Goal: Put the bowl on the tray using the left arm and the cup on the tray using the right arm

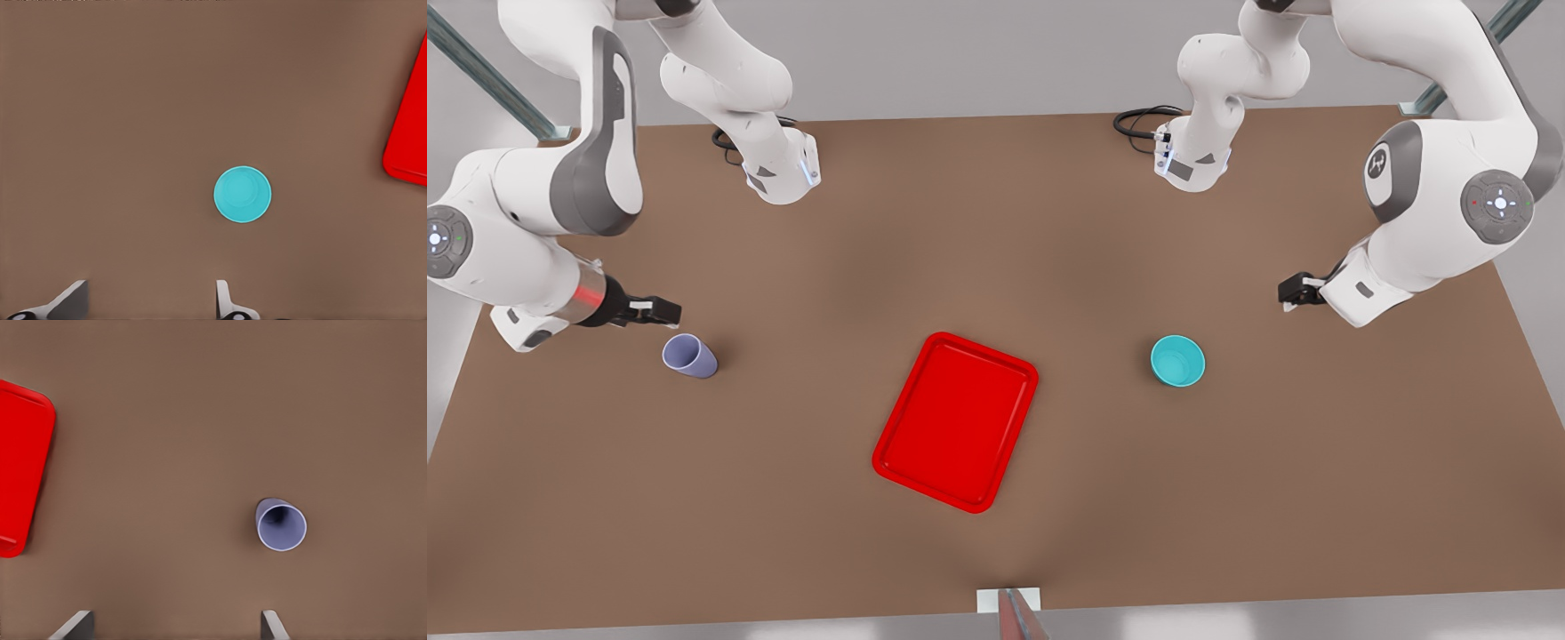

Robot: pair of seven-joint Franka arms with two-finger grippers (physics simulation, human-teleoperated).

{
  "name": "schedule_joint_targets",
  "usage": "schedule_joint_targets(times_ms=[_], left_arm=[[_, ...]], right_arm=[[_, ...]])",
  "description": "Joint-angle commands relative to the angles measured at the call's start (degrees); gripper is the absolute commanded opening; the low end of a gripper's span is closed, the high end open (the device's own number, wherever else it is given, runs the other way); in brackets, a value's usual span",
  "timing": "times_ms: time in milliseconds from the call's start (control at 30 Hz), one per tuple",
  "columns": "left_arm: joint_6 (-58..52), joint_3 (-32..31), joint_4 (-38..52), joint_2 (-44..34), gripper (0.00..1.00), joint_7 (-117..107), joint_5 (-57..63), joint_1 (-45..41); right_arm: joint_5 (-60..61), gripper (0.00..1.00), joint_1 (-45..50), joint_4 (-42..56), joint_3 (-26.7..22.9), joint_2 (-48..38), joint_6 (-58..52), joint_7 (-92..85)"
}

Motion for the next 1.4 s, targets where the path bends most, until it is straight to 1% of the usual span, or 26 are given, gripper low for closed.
schedule_joint_targets(times_ms=[0, 33, 67, 100, 133, 167, 200, 233, 267, 367, 467, 633, 767, 833, 967, 1067, 1100, 1133, 1167, 1200, 1233, 1300, 1333, 1367], left_arm=[[0.02, -0.07, 0.0, 0.09, 1.0, 0.18, 0.31, 0.0], [0.02, 0.01, 0.09, 0.7, 1.0, -0.34, 0.22, 0.0], [-1.38, 0.01, -0.7, 3.68, 1.0, 0.27, -0.13, 0.53], [-0.51, 0.01, -3.94, 5.79, 1.0, -0.17, -1.18, 0.62], [4.76, -0.07, -7.64, 8.7, 1.0, -0.08, -9.43, 0.62], [10.8, -0.25, -12.71, 8.88, 1.0, 0.18, -11.46, 0.62], [19.42, -0.69, -18.44, 10.19, 1.0, 0.35, -12.43, 0.62], [23.3, -0.69, -20.91, 12.04, 1.0, 0.97, -15.24, 0.62], [27.61, -0.78, -23.55, 12.92, 1.0, 2.54, -15.34, 0.62], [30.34, -0.69, -24.26, 16.53, 1.0, 10.02, -15.42, 2.38], [30.08, -0.69, -24.87, 17.05, 1.0, 13.8, -15.34, 2.9], [30.17, -0.69, -24.87, 17.14, 1.0, 14.15, -15.34, 3.69], [31.22, -0.78, -24.87, 20.3, 1.0, 14.33, -17.44, 3.69], [31.13, -2.8, -24.87, 20.31, 1.0, 14.68, -17.53, 3.69], [31.13, -3.68, -24.96, 20.48, 1.0, 14.59, -17.53, 3.08], [32.98, -3.68, -24.87, 22.06, 1.0, 14.68, -17.53, 3.08], [33.07, -3.76, -24.87, 22.24, 0.94, 14.68, -17.53, 3.08], [33.68, -4.2, -24.87, 22.59, 0.93, 14.68, -17.53, 3.08], [33.77, -4.29, -24.87, 22.94, 0.75, 14.59, -17.53, 3.08], [33.77, -4.29, -24.87, 23.03, 0.6, 14.59, -17.62, 3.08], [33.77, -4.29, -24.87, 23.03, 0.52, 14.59, -18.59, 3.08], [33.68, -4.29, -24.87, 23.12, 0.31, 14.51, -18.76, 3.08], [33.68, -4.29, -24.87, 23.12, 0.27, 14.33, -18.76, 3.08], [33.77, -4.29, -24.87, 23.29, 0.27, 14.33, -18.68, 3.08]], right_arm=[[0.0, 1.0, 0.07, 0.0, 0.0, 0.0, 0.0, 0.02], [-0.09, 1.0, 0.25, 0.09, 0.0, -0.09, 0.0, 0.19], [-0.09, 1.0, 0.34, 0.26, 0.0, -0.09, -0.09, 0.19], [-0.17, 1.0, 0.25, 0.35, 0.0, -0.09, -0.09, 0.19], [-0.09, 1.0, 0.07, 0.26, 0.0, 0.0, -0.09, 0.19], [-0.09, 1.0, 0.07, 0.18, 0.0, 0.0, -0.09, 0.19], [-0.09, 1.0, 0.07, 0.0, 0.0, 0.08, 0.0, 0.19], [-0.09, 1.0, -0.02, 0.0, -0.08, 0.52, 0.0, 0.19], [0.0, 1.0, -0.1, -0.18, -0.17, 1.57, 0.17, 0.28], [-0.09, 1.0, -0.72, -0.17, -0.26, 4.13, 3.78, 0.19], [-0.44, 1.0, -1.25, -1.84, -0.26, 6.32, 5.27, 0.02], [-0.44, 1.0, -1.07, -1.58, -0.26, 6.24, 5.27, 0.02], [-0.26, 1.0, -0.72, -1.32, -0.17, 6.24, 5.36, 0.11], [-0.26, 1.0, -0.54, -1.32, -0.17, 6.24, 5.36, 0.11], [-0.17, 1.0, -0.54, -1.05, -0.08, 6.32, 5.36, 0.11], [-0.18, 1.0, -0.54, -1.14, -0.08, 6.32, 5.36, 0.11], [-0.17, 1.0, -0.54, -1.05, -0.08, 6.32, 5.36, 0.11], [-0.17, 1.0, -0.54, -1.05, -0.08, 6.32, 5.98, 0.11], [-0.17, 1.0, -0.54, -1.05, -0.08, 6.32, 6.06, 0.11], [-0.17, 1.0, -0.54, -1.05, -0.08, 6.32, 6.06, 0.11], [-0.17, 1.0, -0.54, -1.05, -0.08, 6.41, 5.98, 0.02], [-0.17, 1.0, -0.63, -1.14, -0.08, 6.41, 5.98, 0.02], [-0.17, 1.0, -0.54, -1.14, -0.08, 6.41, 5.98, 0.02], [-0.17, 1.0, -0.54, -1.14, -0.08, 6.33, 5.89, 0.02]])
